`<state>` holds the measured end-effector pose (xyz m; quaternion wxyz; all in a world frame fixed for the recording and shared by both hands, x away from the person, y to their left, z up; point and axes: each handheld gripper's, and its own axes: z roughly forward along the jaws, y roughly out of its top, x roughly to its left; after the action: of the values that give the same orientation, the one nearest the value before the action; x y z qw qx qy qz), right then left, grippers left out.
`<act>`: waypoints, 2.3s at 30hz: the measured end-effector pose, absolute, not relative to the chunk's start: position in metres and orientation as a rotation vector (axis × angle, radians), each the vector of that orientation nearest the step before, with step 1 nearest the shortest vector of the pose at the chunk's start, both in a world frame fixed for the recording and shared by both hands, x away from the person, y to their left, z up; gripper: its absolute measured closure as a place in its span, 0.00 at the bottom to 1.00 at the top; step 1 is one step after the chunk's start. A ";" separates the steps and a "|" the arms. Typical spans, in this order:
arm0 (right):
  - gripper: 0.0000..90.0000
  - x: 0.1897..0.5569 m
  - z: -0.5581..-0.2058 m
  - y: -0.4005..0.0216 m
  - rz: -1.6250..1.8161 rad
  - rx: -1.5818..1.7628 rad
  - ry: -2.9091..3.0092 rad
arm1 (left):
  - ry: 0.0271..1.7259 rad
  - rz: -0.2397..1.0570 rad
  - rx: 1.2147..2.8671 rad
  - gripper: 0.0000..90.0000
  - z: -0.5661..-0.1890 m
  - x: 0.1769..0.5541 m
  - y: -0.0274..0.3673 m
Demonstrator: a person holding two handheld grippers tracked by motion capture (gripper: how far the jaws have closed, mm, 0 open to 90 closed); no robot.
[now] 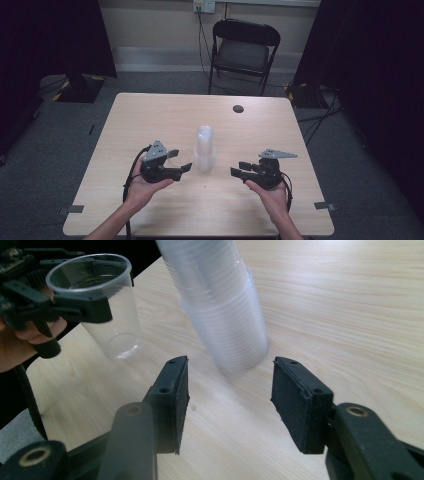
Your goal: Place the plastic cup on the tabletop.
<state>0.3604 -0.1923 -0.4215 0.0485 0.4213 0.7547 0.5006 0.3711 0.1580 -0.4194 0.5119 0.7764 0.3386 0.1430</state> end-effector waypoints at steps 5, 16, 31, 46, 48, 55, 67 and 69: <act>0.52 0.356 -0.429 -0.202 1.473 1.274 2.311 | 0.890 0.356 1.831 0.33 -0.418 0.380 0.168; 0.47 0.350 -0.435 -0.225 1.404 1.303 2.281 | 0.907 0.494 1.826 0.33 -0.406 0.393 0.180; 0.47 0.342 -0.446 -0.231 1.388 1.304 2.294 | 0.948 0.636 1.775 0.32 -0.410 0.434 0.195; 0.47 0.342 -0.453 -0.229 1.352 1.309 2.295 | 1.031 0.618 1.727 0.32 -0.436 0.471 0.195; 0.47 0.342 -0.453 -0.229 1.344 1.312 2.296 | 1.032 0.609 1.734 0.31 -0.440 0.474 0.194; 0.48 0.342 -0.453 -0.231 1.340 1.307 2.296 | 1.040 0.580 1.774 0.30 -0.452 0.480 0.187; 0.48 0.342 -0.453 -0.230 1.346 1.308 2.301 | 1.062 0.563 1.811 0.27 -0.460 0.482 0.184; 0.48 0.342 -0.453 -0.230 1.345 1.308 2.304 | 1.055 0.574 1.818 0.27 -0.460 0.481 0.185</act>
<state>0.3423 -0.2297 -0.4527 0.0851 0.4385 0.7727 0.4510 0.4810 0.1845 -0.4601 0.4630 0.7394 0.4293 0.2335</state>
